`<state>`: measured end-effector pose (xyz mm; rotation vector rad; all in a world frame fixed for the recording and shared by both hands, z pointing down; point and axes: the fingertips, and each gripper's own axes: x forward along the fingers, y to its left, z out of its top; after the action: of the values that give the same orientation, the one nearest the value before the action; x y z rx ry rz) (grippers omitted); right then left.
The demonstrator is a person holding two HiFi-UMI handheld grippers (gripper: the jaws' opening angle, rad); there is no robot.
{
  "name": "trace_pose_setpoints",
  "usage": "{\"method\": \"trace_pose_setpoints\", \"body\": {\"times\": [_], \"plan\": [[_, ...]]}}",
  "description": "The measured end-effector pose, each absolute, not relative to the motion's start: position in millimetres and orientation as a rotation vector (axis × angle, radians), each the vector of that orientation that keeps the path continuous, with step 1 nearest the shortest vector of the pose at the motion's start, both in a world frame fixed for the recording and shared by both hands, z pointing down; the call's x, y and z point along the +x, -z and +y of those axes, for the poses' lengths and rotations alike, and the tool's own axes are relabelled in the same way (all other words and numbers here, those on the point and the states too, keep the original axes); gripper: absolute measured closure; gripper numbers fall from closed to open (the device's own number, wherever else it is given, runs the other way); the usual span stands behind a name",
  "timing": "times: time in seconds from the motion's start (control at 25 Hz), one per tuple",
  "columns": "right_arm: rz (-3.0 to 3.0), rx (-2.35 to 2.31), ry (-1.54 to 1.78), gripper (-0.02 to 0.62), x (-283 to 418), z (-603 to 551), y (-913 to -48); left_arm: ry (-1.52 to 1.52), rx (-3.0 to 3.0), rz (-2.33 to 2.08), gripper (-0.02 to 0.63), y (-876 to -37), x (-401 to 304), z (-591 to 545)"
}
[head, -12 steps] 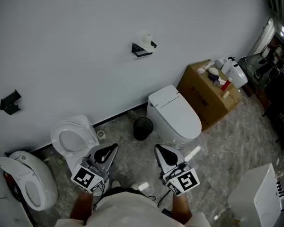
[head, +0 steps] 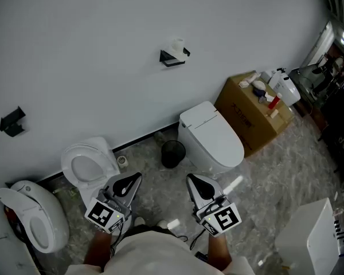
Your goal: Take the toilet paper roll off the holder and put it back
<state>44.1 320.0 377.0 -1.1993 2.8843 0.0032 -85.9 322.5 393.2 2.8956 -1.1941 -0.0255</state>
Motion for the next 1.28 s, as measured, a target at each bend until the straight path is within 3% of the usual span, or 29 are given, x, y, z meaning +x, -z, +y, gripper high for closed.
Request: {"method": "trace_pose_setpoints", "body": {"times": [1.28], "plan": [[2.89, -1.204, 0.049, 0.588, 41.7, 315.7, -384.8, 0.026, 2.876, -1.209, 0.607, -399.1, -93.2, 321.1]]}}
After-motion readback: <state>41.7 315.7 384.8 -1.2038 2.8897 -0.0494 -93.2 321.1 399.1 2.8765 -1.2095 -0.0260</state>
